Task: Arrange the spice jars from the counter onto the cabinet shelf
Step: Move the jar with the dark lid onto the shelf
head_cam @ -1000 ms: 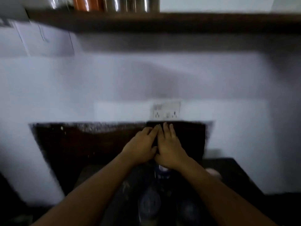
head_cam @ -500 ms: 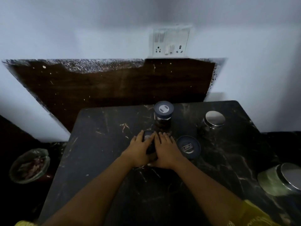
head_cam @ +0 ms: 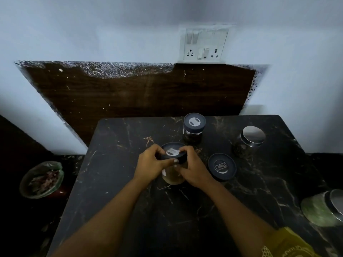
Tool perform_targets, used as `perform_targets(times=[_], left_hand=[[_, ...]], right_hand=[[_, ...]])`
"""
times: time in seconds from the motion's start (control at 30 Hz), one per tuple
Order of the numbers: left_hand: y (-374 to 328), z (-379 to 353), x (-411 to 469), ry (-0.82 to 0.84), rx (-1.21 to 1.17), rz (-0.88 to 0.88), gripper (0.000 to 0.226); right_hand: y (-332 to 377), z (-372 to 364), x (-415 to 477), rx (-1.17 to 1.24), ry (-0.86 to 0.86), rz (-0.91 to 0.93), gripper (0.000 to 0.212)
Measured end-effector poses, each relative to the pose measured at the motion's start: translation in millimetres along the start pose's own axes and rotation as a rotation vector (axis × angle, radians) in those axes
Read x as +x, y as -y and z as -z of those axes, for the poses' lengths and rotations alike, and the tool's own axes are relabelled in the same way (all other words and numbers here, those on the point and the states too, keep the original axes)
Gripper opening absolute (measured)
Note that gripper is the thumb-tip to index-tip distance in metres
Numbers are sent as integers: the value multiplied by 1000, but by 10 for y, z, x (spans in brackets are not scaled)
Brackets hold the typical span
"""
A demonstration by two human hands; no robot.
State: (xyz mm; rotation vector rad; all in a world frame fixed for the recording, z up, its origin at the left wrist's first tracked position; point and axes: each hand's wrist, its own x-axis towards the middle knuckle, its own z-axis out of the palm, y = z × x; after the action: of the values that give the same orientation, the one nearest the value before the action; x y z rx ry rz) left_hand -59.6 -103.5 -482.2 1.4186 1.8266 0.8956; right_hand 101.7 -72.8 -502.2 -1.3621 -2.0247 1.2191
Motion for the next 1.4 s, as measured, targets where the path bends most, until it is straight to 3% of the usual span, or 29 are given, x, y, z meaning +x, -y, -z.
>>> perform_targets(times=[0.1,0.2,0.3,0.37,0.43,0.53,0.63,0.8,1.03,1.17,1.4], left_hand=[[-258,96,-36,-50,-145,-24,25],[-457,222,-64,-63,-235,-65,26],[-556,465,-44,81,-432,-41,61],[-555,599,-44,317,-488,-53,92],[-560,646,-63,457,-469,-117,109],[-614,640,-120,377,-511,-155,111],[-671,681,-106,295,-509,-162,122],[-776,787,-135,456,-399,-180,141],[-955,804,-179,389,-339,-299,123],[-993,806,-183,337,-244,-313,134],[-1238,832,-254,216,-30,-388,111]], right_hand=[[173,20,-28,82,-107,90,83],[385,118,-63,204,-197,117,74],[596,268,-136,552,-207,143,62],[720,302,-153,745,-208,161,67],[838,281,-127,802,-229,173,74],[1001,252,-112,753,-258,152,67],[1082,282,-110,553,-212,138,78],[1168,473,-238,479,-126,112,84],[1242,725,-476,364,11,111,102],[1360,852,-519,260,-5,115,109],[1452,983,-535,120,-70,94,101]])
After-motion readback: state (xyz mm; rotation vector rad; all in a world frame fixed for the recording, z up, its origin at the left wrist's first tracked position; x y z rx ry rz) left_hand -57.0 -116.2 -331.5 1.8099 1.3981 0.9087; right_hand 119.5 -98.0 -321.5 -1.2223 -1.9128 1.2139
